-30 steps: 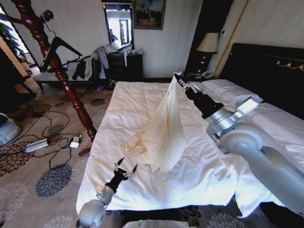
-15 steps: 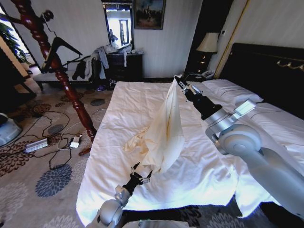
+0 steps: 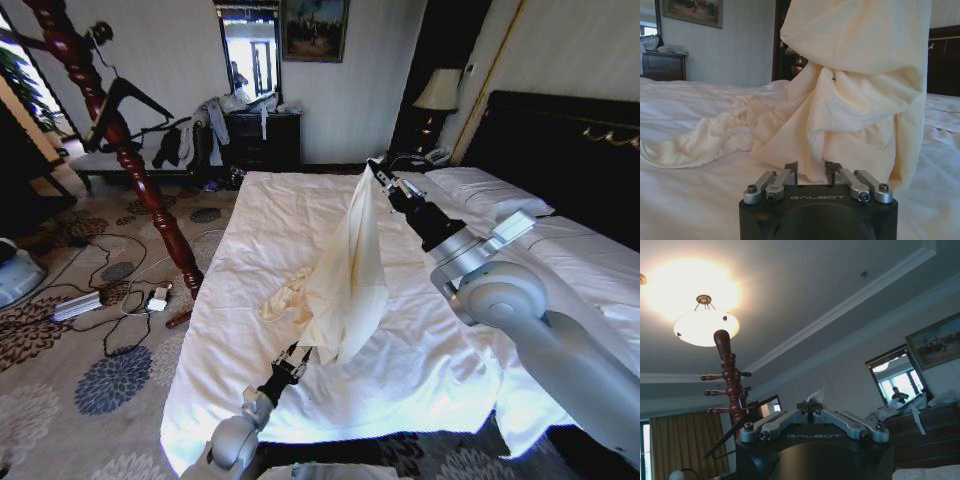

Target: Pick up the clothes from the bed and hang them on the clothes hanger.

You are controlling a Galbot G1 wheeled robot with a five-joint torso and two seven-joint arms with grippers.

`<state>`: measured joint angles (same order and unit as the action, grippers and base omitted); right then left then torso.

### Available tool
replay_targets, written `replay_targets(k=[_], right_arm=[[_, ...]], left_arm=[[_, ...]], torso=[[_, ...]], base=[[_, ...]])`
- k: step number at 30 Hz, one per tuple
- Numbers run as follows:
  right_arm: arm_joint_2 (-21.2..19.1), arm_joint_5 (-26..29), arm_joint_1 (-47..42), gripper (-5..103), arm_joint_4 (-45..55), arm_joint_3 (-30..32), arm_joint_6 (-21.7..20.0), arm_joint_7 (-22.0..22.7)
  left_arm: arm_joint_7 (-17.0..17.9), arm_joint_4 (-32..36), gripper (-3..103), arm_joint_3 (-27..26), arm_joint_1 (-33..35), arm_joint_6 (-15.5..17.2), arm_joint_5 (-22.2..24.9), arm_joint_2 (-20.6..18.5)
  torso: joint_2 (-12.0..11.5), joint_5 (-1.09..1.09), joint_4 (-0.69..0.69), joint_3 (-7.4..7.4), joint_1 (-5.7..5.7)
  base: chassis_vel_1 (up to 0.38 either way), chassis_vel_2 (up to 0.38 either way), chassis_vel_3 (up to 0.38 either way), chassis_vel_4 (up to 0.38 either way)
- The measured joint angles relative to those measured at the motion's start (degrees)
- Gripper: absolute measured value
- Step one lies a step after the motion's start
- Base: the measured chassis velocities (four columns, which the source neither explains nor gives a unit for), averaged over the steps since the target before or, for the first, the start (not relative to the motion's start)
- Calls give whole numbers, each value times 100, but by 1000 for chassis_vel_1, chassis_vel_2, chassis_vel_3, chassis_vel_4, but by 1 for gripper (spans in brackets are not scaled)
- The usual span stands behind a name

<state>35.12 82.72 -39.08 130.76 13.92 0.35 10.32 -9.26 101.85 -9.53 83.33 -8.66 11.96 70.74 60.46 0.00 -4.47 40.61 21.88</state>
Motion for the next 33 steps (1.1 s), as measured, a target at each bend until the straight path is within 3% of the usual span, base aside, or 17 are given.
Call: replay_targets(k=[2,3,4,7,13,16,20,21,24,27,31,33], right_arm=[[24,-8,-7,0,0,-3,0,6],[28,-8,-8,0,0,-5,0,8],[34,-8,-7,0,0,-11,0,15],[35,-8,3,0,1,-18,0,20],[48,-7,9,0,5,-23,1,29],[49,-5,9,0,9,-23,1,33],[43,3,12,0,8,-19,5,38],[43,3,12,0,8,-19,5,38],[38,5,16,0,3,-16,8,41],[38,5,16,0,2,-15,9,47],[40,-8,3,0,4,2,20,67],[40,-22,-5,0,1,13,36,83]], left_arm=[[-1,-35,19,19,-9,4,-69,54],[-2,-43,19,21,-11,4,-81,65],[-3,-66,5,25,-14,4,-104,92],[-4,-114,6,24,-19,2,-126,146],[-11,-207,33,39,-50,-20,-185,250],[-21,-229,38,45,-62,-27,-193,266],[-67,-241,56,49,-76,-37,-198,272],[-67,-241,56,49,-76,-37,-198,272],[-109,-242,42,43,-78,-42,-213,292],[-135,-223,36,18,-65,-44,-233,342],[-159,-138,15,-56,8,-61,-286,429],[-167,-56,9,-113,45,-63,-288,446]], torso=[[0,0,0,0,0],[0,0,0,0,0],[0,0,0,0,0],[0,0,0,0,0],[0,0,0,0,0],[0,0,0,0,0],[0,0,0,0,0],[0,0,0,0,0],[0,0,0,0,0],[0,0,0,0,0],[0,0,0,0,0],[0,0,0,0,0]], base=[[0,0,0,0],[0,0,0,0],[0,0,0,0],[0,0,0,0],[0,0,0,0],[0,0,0,0],[0,0,0,0],[0,0,0,0],[0,0,0,0],[0,0,0,0],[0,0,0,0],[0,0,0,0]])
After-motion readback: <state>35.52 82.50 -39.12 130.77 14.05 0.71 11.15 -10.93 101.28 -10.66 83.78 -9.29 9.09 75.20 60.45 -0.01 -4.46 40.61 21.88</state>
